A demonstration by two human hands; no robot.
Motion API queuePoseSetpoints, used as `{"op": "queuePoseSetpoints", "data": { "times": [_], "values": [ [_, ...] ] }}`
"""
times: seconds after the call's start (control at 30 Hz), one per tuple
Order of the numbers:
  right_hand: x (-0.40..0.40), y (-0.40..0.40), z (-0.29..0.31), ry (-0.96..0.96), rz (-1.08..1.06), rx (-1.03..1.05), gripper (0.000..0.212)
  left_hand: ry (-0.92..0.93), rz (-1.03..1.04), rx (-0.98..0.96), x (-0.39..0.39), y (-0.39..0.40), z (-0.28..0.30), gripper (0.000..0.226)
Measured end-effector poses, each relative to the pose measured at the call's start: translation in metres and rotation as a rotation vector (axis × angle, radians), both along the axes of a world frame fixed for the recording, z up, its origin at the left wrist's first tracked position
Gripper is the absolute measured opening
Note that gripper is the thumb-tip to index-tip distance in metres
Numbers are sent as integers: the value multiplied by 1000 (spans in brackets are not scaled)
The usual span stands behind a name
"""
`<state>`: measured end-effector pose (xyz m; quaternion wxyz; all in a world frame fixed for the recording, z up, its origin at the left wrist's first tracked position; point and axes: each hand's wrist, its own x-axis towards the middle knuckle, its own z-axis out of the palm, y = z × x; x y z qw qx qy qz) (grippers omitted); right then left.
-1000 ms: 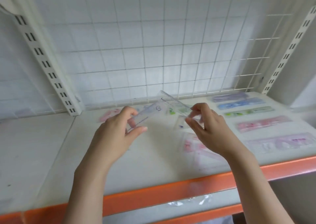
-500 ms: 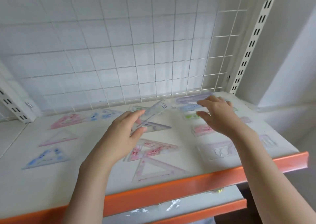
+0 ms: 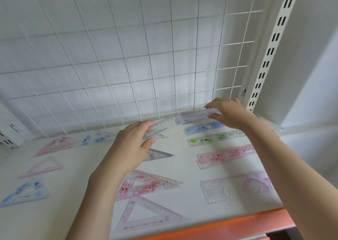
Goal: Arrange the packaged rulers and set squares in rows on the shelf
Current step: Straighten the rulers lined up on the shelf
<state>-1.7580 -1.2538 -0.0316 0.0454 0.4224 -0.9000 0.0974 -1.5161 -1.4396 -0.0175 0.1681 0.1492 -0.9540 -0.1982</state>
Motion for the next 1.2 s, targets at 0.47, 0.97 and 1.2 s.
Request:
{"op": "queuePoseSetpoints", "data": {
  "times": [0.47,0.97,1.2],
  "values": [
    [-35,-13,-1,-149,81,160,42,0,32,-25,-18,-7,-1,42],
    [-40,-7,-2,-57,139,196,33,-27,-62,-32,-46,5,4,41],
    [-37,9,-3,-143,95,119,40,-134,-153,21,-100,13,-5,44]
  ]
}}
